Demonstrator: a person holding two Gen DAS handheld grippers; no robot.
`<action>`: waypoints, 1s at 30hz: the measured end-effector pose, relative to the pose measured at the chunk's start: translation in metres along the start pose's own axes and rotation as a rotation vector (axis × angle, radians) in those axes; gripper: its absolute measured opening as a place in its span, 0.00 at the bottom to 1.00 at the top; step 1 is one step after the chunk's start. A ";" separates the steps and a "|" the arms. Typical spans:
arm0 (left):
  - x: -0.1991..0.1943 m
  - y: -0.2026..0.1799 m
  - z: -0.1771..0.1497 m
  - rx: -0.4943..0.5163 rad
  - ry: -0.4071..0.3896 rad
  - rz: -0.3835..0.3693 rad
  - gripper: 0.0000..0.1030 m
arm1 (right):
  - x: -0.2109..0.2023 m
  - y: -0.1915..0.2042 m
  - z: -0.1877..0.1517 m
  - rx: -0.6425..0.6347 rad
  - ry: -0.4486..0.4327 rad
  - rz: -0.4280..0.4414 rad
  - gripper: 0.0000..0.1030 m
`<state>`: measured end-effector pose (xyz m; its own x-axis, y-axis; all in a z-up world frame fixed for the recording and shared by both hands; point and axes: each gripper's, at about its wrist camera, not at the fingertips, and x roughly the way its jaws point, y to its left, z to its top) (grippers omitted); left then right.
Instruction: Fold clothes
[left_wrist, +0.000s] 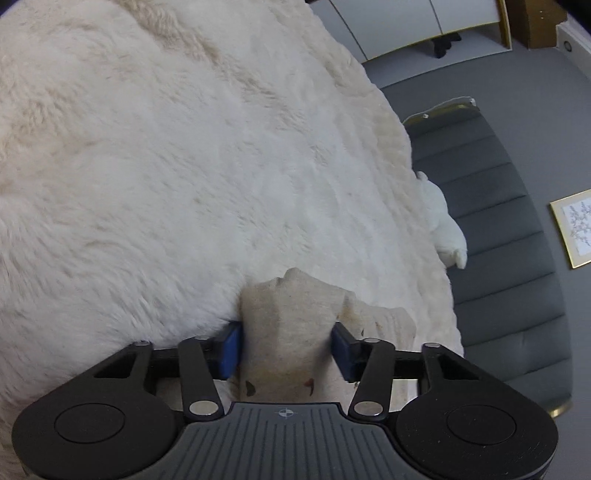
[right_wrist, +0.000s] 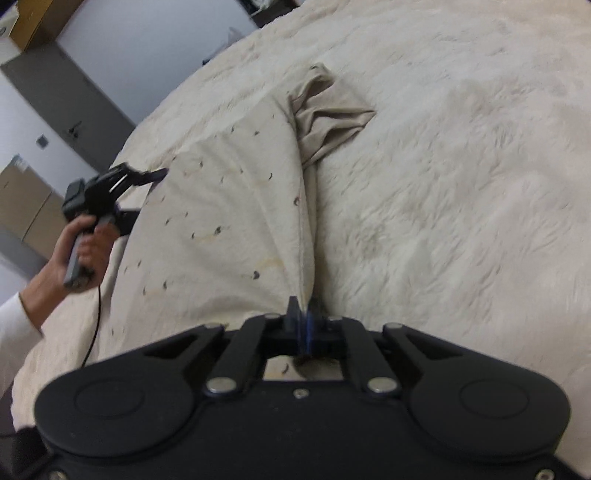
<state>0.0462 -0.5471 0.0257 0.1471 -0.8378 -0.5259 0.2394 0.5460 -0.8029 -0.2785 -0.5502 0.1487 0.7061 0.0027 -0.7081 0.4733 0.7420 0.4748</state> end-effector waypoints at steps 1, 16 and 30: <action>0.000 0.000 -0.001 0.000 -0.003 0.005 0.29 | -0.006 0.001 0.000 0.003 -0.032 -0.038 0.15; -0.064 -0.015 -0.008 0.027 -0.090 0.106 0.24 | -0.036 0.051 -0.029 -0.053 -0.192 -0.039 0.37; -0.080 0.015 -0.041 -0.017 -0.050 0.103 0.26 | 0.022 -0.001 0.019 0.010 -0.074 -0.093 0.49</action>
<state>-0.0011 -0.4719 0.0445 0.2183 -0.7762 -0.5915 0.2046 0.6291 -0.7499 -0.2538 -0.5640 0.1427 0.6959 -0.1152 -0.7089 0.5434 0.7299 0.4148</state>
